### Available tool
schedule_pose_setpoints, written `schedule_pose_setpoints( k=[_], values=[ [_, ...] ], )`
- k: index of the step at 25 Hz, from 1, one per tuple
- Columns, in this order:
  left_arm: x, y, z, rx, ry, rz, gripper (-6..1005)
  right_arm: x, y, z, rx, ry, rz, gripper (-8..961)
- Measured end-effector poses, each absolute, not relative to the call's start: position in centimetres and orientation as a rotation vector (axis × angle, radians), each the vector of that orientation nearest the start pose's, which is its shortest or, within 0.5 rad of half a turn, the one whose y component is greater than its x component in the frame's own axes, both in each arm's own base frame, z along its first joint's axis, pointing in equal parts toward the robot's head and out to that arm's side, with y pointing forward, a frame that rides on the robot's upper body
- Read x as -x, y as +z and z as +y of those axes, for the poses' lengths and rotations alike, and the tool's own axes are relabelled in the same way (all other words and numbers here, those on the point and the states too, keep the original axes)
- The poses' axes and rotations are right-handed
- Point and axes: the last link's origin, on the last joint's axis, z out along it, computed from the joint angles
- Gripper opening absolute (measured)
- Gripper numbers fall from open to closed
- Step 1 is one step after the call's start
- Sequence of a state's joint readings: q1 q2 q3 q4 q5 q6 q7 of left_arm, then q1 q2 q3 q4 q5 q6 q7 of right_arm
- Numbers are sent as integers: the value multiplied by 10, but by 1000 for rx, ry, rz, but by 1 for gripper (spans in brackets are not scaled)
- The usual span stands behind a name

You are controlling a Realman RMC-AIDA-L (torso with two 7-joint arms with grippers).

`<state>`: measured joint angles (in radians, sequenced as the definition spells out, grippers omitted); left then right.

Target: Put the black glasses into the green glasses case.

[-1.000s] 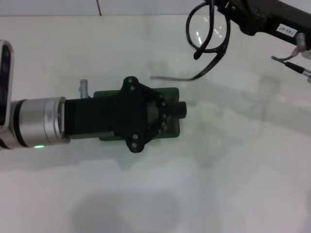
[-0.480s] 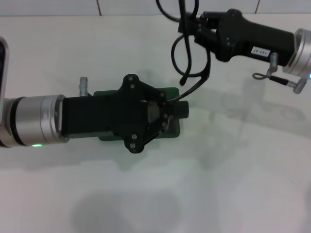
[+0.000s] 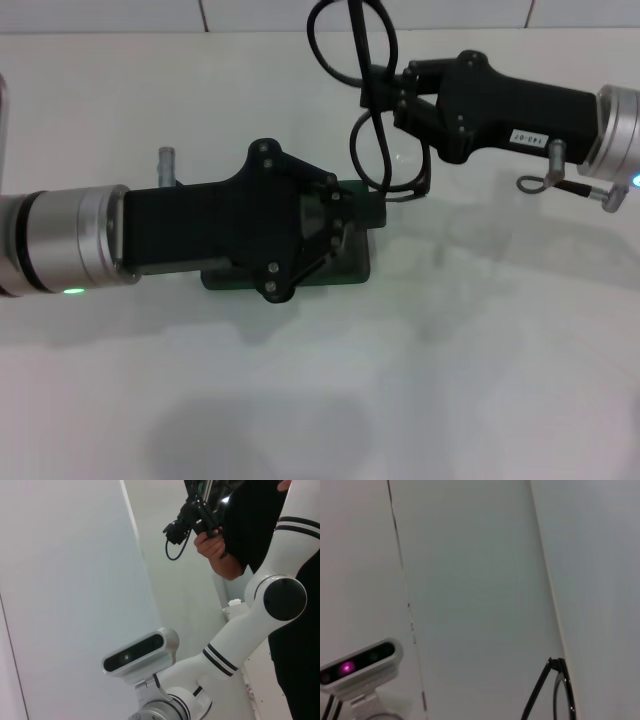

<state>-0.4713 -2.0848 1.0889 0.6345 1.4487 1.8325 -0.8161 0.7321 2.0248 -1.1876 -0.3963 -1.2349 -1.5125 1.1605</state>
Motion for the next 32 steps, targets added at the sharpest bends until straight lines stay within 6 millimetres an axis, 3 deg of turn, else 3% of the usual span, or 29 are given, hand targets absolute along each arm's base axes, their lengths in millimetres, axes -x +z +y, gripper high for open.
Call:
schedule_pose_setpoints(
  k=[11, 32],
  values=[
    [189, -8, 289, 2678, -1270, 367, -2, -157, -37, 351, 2815, 1174, 204, 96],
    [185, -9, 291, 2681, -1275, 374, -2, -157, -41, 338, 2892, 1187, 119, 97]
  ],
)
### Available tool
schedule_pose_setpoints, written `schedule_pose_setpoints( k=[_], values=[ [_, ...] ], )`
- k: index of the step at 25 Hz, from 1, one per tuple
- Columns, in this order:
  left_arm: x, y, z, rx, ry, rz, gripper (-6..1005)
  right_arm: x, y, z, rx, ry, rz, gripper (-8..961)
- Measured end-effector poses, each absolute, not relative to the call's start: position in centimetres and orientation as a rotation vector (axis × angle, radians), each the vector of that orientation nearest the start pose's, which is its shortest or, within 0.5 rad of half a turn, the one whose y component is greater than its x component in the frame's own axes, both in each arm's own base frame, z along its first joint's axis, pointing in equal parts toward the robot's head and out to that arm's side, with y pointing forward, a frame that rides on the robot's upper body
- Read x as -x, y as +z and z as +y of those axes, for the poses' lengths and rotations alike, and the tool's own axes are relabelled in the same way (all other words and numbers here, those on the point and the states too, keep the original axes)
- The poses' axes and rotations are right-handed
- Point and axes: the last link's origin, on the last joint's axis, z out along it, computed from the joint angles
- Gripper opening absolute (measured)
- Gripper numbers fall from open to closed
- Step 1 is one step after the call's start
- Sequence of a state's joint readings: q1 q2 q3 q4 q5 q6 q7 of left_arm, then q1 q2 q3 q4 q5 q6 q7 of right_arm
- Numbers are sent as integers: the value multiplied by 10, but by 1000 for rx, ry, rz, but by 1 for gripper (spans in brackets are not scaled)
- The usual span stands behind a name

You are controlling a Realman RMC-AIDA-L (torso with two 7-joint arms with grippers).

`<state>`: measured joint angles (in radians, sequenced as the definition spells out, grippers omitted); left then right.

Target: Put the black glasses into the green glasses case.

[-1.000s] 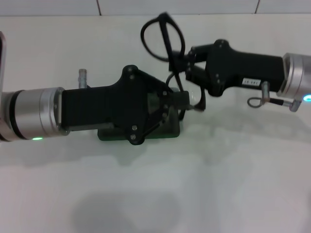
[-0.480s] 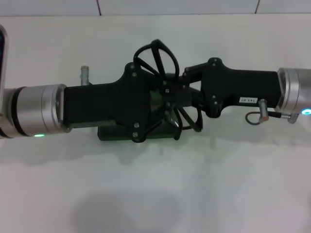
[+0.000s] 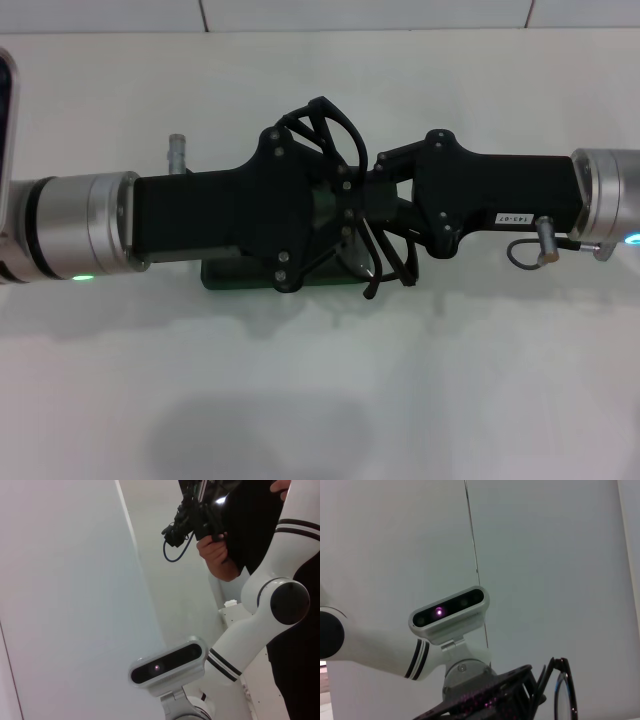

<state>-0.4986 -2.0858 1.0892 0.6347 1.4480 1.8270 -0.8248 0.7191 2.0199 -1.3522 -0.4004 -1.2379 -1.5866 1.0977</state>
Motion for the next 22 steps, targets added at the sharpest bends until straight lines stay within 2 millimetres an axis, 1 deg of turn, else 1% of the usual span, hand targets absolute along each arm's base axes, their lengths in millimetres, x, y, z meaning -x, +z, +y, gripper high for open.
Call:
schedule_pose_setpoints(
  k=[6, 12, 14, 18, 21, 22],
  values=[
    [185, -9, 291, 2681, -1279, 372, -2, -161, -40, 341, 2855, 1174, 152, 97],
    [194, -9, 285, 2685, -1273, 326, -1, -166, -29, 353, 2772, 1161, 169, 97],
    [201, -10, 281, 2690, -1260, 277, -1, -165, -25, 356, 2763, 1149, 140, 96],
    [220, -9, 273, 2698, -1234, 152, -1, -159, -19, 363, 2797, 1057, 52, 96],
    [245, -8, 264, 2718, -1175, -6, -1, -145, -21, 369, 2896, 884, -39, 96],
    [253, -8, 261, 2727, -1148, -57, -1, -138, -24, 370, 2935, 802, -82, 96]
  ],
)
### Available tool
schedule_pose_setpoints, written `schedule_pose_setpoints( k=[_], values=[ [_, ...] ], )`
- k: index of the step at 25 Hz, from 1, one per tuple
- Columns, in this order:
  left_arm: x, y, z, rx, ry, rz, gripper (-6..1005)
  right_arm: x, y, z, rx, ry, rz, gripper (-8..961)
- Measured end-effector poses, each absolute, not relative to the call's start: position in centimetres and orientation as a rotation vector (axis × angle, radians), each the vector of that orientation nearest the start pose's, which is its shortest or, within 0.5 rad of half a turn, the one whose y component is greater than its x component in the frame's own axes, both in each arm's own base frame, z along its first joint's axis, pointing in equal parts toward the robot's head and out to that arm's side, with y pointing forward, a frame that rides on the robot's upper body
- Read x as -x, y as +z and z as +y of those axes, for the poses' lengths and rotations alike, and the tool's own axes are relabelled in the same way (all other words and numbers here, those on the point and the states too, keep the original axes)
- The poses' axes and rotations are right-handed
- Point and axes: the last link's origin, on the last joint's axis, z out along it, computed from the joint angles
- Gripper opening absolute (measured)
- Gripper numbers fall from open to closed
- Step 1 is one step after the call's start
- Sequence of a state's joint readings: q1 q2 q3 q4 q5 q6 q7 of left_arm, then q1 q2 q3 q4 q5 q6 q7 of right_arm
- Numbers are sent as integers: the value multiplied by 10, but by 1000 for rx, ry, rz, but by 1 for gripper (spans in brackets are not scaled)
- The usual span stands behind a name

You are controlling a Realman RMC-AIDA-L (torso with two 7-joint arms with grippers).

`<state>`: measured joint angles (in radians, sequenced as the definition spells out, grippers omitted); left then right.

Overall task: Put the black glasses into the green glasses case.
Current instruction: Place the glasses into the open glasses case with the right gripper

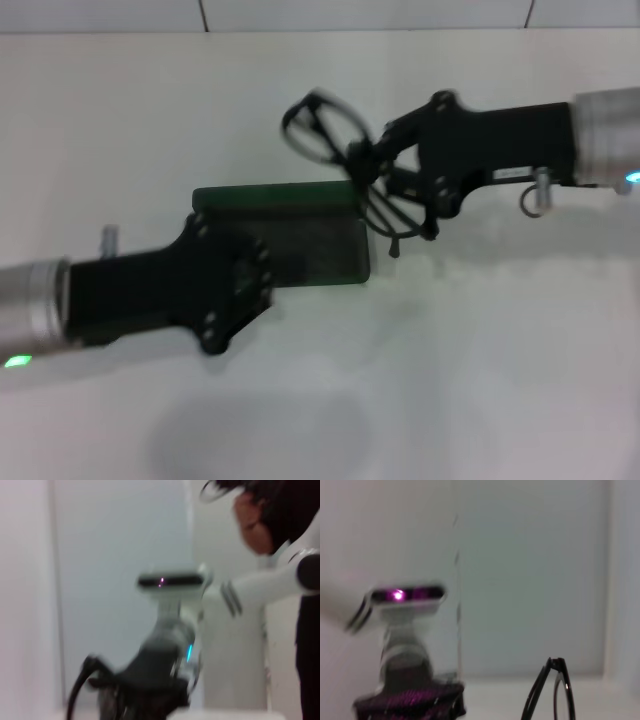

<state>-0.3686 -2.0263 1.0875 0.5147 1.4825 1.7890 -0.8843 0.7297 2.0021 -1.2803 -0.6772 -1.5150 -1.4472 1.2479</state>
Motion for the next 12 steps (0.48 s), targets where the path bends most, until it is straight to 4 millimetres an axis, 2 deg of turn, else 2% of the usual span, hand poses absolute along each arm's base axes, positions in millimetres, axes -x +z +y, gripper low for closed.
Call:
schedule_pose_setpoints(
  k=[6, 12],
  values=[
    [294, -12, 234, 2780, -977, -311, -1, -103, -35, 384, 3027, 468, -226, 96],
    [309, -13, 219, 2810, -908, -435, -1, -69, -60, 392, 3063, 131, -388, 96]
  ],
)
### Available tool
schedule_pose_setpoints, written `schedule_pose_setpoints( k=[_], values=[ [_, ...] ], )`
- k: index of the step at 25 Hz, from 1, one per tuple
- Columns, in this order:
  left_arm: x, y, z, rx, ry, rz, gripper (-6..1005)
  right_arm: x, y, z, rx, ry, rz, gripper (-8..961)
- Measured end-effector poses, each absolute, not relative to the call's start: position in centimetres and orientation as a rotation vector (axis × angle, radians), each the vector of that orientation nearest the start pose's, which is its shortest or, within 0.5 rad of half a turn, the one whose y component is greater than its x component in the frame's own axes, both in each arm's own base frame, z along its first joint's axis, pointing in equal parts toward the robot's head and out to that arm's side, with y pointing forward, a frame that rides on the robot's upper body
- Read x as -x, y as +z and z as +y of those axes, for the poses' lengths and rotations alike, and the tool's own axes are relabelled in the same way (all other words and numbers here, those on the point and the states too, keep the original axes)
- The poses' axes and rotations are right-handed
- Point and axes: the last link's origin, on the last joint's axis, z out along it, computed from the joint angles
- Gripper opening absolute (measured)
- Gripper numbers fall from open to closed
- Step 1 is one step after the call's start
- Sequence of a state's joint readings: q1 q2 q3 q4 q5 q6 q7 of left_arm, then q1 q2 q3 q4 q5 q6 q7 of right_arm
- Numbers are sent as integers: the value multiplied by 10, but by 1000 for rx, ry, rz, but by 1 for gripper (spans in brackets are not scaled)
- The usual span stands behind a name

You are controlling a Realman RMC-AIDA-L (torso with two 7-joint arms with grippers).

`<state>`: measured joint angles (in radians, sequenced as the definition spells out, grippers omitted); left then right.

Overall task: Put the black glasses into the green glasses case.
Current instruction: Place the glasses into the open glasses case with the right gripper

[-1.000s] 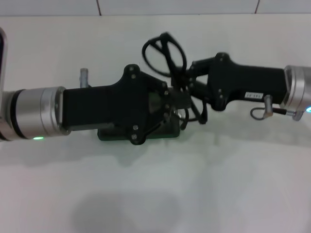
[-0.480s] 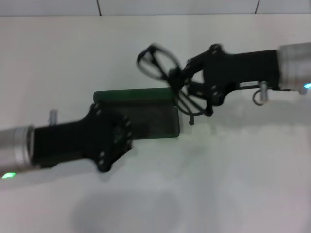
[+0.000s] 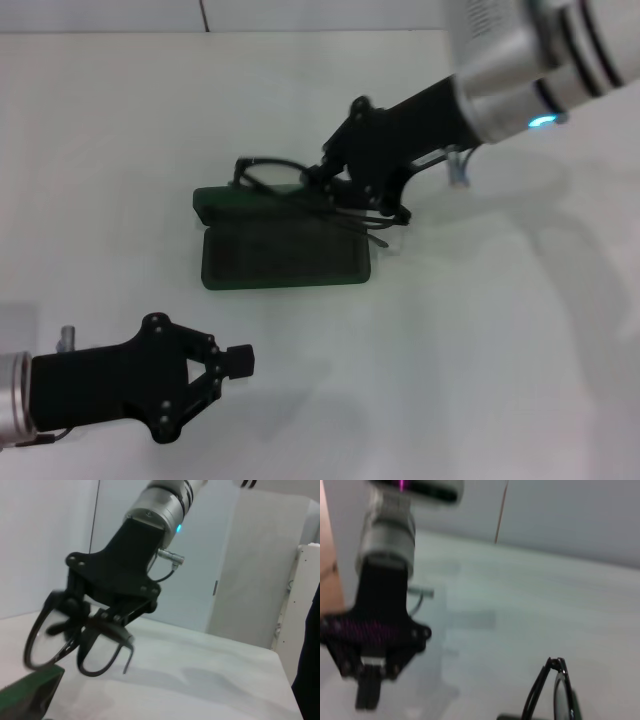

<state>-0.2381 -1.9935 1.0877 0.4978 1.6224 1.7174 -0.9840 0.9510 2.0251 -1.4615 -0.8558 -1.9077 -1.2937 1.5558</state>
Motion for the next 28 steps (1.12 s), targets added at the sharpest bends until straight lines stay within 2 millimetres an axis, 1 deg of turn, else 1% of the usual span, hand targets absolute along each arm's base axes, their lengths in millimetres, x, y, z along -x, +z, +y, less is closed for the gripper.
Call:
schedule_pose_setpoints(
  k=[4, 7, 9, 16, 28],
  values=[
    [312, -14, 215, 2811, -900, -452, -1, -57, -76, 388, 3043, -2, -510, 97],
    [313, -15, 214, 2819, -892, -457, -1, -49, -86, 383, 3046, -61, -594, 97],
    [314, -15, 213, 2828, -885, -458, -1, -47, -91, 381, 3041, -84, -617, 96],
    [316, -16, 211, 2856, -856, -456, -1, -49, -111, 376, 2988, -165, -673, 97],
    [317, -15, 220, 2850, -803, -423, -1, -56, -123, 381, 2902, -248, -702, 96]
  ],
)
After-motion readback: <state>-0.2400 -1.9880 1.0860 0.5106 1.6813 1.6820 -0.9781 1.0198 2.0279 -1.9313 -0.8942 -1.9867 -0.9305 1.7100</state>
